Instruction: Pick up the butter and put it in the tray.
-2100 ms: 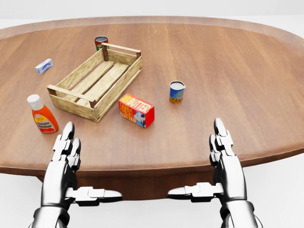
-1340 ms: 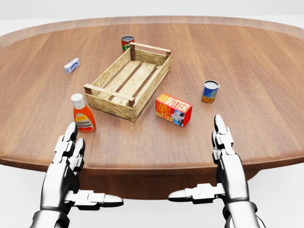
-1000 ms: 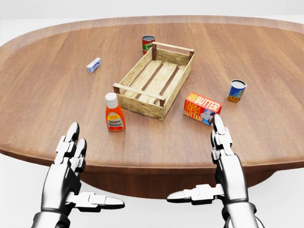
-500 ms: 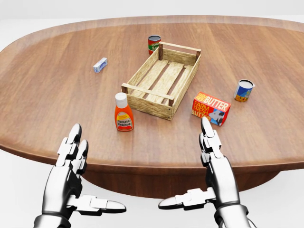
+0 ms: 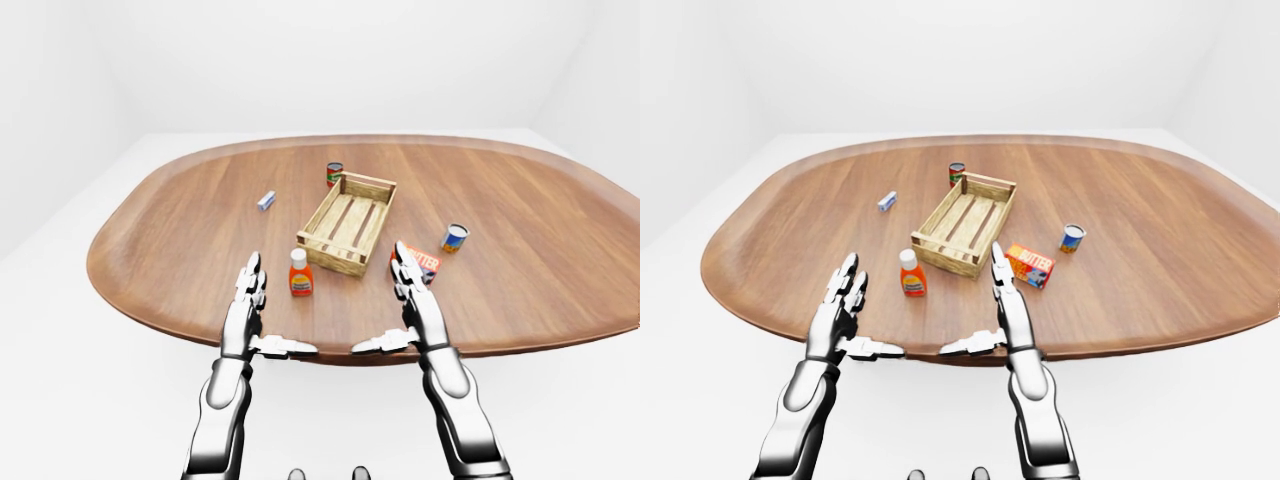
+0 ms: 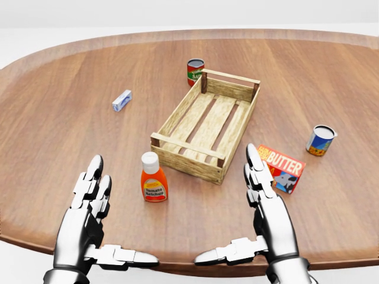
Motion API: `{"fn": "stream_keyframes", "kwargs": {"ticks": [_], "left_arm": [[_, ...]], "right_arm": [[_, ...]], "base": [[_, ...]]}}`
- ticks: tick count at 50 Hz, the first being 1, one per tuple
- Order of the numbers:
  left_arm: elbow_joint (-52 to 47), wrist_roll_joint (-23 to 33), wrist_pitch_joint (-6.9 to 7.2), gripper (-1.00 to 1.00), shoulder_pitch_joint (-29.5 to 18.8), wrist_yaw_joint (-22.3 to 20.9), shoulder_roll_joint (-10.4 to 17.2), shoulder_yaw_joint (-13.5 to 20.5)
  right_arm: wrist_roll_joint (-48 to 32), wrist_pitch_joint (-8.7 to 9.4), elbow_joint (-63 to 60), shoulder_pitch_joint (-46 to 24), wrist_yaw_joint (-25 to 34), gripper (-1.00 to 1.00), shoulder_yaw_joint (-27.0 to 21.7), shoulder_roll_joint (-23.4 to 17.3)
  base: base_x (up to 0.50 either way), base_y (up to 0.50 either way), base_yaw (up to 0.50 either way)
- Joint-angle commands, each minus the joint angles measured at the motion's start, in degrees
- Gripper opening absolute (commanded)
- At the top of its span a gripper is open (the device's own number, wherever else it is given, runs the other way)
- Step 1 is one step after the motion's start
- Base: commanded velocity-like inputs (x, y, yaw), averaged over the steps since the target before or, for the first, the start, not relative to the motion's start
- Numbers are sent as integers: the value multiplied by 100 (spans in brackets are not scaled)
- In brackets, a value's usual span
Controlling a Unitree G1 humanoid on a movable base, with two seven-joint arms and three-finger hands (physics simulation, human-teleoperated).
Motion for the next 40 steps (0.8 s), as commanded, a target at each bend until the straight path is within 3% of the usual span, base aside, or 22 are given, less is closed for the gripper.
{"fn": "stream_keyframes", "kwargs": {"ticks": [1,15,18,30,34,40], "left_arm": [[37,10,-45,100,5,-1,-5,-13],[14,-5,-21,100,-3,-4,-2,-5],[20,-3,-35,100,3,-2,-6,-11],[52,-9,-56,100,3,-7,-7,-18],[-12,-12,-20,100,19,-11,-5,-24],[59,-4,-73,100,10,-15,-7,-24]], "right_arm": [[61,-44,-157,46,35,100,-55,-17],[67,22,-304,60,49,100,-71,-24],[32,-62,-289,70,27,100,-73,-25],[37,-111,-315,107,94,100,-60,-37],[7,-101,-355,120,99,100,-37,-30],[-7,-110,-386,130,95,100,-37,-33]], "base": [[50,-5,0],[43,-28,0],[44,-18,0],[4,0,0],[45,15,0],[49,17,0]]}}
